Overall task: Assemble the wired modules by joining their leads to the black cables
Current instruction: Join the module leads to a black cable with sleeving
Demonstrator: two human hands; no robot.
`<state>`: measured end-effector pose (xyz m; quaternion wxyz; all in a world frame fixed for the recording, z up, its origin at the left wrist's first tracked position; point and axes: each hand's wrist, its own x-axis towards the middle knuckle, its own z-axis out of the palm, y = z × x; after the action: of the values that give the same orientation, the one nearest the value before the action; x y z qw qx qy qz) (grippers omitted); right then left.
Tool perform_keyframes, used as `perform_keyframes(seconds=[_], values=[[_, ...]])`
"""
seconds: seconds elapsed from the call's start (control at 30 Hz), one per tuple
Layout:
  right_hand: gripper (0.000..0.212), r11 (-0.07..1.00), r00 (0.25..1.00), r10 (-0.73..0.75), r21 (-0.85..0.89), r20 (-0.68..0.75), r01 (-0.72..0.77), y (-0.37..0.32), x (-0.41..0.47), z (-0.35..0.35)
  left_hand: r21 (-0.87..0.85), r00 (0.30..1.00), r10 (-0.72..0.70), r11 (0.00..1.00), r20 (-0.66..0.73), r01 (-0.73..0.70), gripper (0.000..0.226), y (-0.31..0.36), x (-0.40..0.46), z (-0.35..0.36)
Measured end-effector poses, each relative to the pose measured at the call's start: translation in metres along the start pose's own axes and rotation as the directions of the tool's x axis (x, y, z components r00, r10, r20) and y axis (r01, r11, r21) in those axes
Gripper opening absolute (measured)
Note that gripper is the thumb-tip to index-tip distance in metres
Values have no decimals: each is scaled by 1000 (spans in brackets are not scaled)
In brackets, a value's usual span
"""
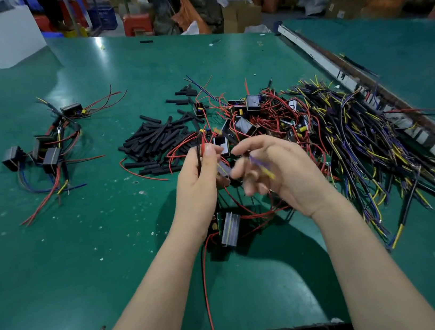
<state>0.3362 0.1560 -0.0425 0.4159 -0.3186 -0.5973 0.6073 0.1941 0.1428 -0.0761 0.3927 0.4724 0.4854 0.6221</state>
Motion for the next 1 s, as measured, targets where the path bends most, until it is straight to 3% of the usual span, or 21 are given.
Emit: perform_keyframes(seconds=[0.07,0.2,0.37,0.53,0.7,0.8,0.87,1.0], values=[[37,997,998,-46,53,-43,48,-1,1,-1,51,999,30,998,25,-31,23,-3,0,-1],[11,982,963,-179,23,-202,187,-1,2,-1,68,998,-7,998,57,3,19,-4,-1,1],[20,959,862,-228,46,-452,278,-4,2,-4,126,994,27,991,108,-41,15,-6,-4,0],[21,914,791,-132,236,-598,331,-8,4,-11,120,981,15,992,195,-39,15,-4,-6,-1],[19,937,798,-103,211,-593,278,-7,6,-12,123,978,28,991,208,-54,7,-6,-5,-2],[14,992,882,-124,-68,-455,104,0,6,-6,54,978,10,998,208,-22,9,-4,-5,-2],[18,974,922,-113,-227,-369,28,5,6,-2,20,983,-23,1000,183,19,14,-3,-4,-1],[16,978,934,-119,-200,-338,52,5,5,-5,-33,990,-83,996,113,87,16,-2,-1,-1]])
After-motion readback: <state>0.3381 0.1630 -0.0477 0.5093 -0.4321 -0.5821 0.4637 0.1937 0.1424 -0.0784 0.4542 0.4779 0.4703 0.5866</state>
